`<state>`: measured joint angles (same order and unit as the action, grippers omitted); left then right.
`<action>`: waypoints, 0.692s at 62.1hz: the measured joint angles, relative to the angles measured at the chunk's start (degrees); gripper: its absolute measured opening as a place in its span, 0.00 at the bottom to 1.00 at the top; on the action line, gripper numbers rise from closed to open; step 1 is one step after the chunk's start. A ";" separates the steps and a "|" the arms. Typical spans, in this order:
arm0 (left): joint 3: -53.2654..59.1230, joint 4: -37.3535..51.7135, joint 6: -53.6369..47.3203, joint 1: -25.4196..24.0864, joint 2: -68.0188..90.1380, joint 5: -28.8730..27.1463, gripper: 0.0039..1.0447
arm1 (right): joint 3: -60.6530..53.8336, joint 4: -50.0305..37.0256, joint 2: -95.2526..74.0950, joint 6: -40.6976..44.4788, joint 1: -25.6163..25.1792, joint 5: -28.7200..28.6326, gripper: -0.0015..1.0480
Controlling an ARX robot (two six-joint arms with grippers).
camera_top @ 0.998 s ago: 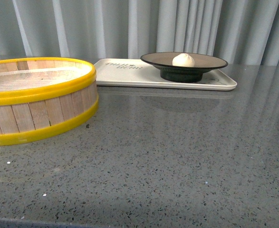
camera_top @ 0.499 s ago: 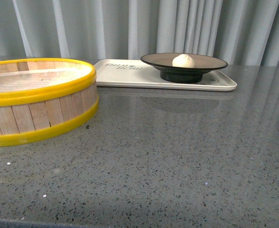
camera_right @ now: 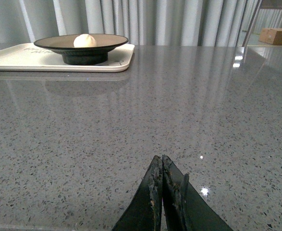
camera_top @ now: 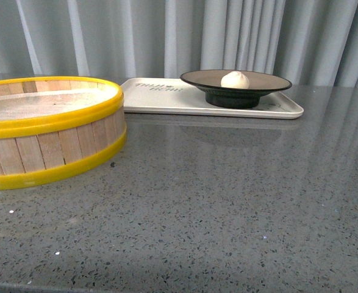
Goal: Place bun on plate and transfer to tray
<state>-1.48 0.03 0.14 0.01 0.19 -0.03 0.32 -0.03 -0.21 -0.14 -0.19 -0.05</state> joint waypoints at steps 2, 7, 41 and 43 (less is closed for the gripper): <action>0.00 0.00 0.00 0.00 0.00 0.00 0.94 | 0.00 0.00 0.00 0.04 0.00 0.00 0.05; 0.00 0.00 0.00 0.00 0.02 0.00 0.94 | 0.00 0.00 0.00 0.04 0.00 0.00 0.19; 0.00 0.00 0.00 0.00 0.00 0.00 0.94 | 0.00 0.00 0.00 0.00 0.00 0.00 0.92; 0.02 0.00 0.00 0.00 0.00 0.00 0.94 | 0.00 0.00 0.00 0.02 0.00 0.00 0.92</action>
<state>-1.45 0.03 0.14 0.01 0.19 -0.03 0.32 -0.03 -0.21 -0.12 -0.19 -0.05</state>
